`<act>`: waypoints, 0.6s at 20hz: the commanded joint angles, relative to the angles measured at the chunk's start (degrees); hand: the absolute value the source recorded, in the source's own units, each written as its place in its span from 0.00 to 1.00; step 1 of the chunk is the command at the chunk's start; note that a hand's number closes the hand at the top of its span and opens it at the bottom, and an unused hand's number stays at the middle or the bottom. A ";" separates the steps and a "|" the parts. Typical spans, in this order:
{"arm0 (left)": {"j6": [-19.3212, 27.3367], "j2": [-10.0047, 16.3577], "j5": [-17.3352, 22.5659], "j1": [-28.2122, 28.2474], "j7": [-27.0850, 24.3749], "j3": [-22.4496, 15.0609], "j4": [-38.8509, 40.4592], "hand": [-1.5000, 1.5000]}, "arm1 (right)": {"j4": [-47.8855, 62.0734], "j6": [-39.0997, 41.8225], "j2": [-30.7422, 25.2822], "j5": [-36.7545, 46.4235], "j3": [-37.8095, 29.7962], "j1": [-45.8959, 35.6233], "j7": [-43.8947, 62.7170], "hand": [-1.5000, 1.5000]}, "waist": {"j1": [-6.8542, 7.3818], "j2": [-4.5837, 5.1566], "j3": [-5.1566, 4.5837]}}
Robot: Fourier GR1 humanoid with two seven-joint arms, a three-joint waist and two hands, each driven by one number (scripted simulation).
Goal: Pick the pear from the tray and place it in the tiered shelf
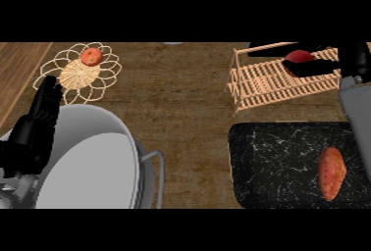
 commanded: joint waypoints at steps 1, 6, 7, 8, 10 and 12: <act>1.36 -5.84 -0.79 -2.68 1.73 -1.86 3.13 0.50 | 7.65 1.53 0.60 -1.03 -1.10 -3.84 -4.48 0.00 | -0.56 0.78 -1.21; -0.88 -5.14 0.30 -1.39 0.25 0.21 4.55 0.50 | 9.98 2.74 1.27 -3.53 -3.32 -6.72 -7.35 0.00 | -0.80 0.62 -1.25; 2.14 -5.84 -0.61 -0.20 0.80 -0.84 1.82 0.50 | 6.56 3.39 0.91 -4.16 -3.35 -6.04 -6.75 0.00 | -1.21 0.29 -1.25; 0.77 -4.23 0.59 -1.11 2.49 0.24 2.17 0.50 | 8.62 4.87 -0.76 -4.86 -4.48 -7.47 -7.11 0.00 | -1.06 0.39 -1.24; -0.46 -5.03 0.42 1.47 -1.16 -0.36 3.00 0.50 | 9.57 7.13 -3.59 -8.81 -8.60 -7.21 -11.26 0.00 | -1.12 0.51 -1.24; -2.06 -3.41 1.94 2.26 -1.34 1.49 2.85 0.50 | 7.52 7.87 -3.48 -11.00 -10.09 -7.64 -9.20 0.00 | -1.44 0.22 -1.28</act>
